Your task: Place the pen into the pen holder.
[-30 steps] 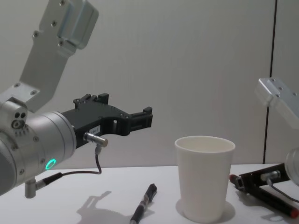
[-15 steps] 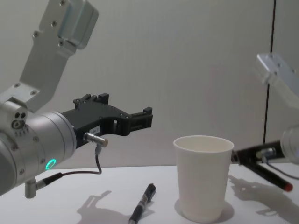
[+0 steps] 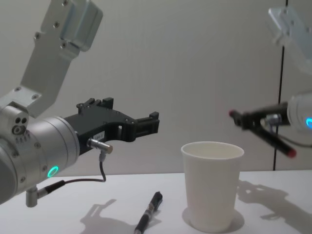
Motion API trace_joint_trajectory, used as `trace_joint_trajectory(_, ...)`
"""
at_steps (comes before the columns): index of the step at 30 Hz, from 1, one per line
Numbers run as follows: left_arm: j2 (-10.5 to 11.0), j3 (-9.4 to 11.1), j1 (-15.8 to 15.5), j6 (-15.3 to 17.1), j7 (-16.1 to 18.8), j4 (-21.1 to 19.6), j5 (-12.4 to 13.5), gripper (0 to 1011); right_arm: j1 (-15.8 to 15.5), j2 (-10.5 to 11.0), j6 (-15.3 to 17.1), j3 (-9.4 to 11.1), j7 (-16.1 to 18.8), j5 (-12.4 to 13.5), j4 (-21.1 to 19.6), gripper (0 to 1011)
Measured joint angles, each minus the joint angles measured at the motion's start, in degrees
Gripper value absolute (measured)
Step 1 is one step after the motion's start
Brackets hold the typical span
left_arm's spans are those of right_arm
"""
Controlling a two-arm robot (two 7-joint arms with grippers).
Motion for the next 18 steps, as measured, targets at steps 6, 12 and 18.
trace_joint_trajectory(6,0.0,0.0,0.0,0.0,0.0,0.0,0.0,1003,0.6,-0.2,-3.2,0.0,-0.9,-1.4,-2.1,180)
trace_joint_trajectory(12,0.0,0.0,0.0,0.0,0.0,0.0,0.0,1003,1.2,-0.5,-5.9,-0.1,-1.5,-2.6,-3.5,180)
trace_joint_trajectory(18,0.0,0.0,0.0,0.0,0.0,0.0,0.0,1003,2.0,-0.8,-9.0,-0.1,-2.2,-4.0,-4.7,180)
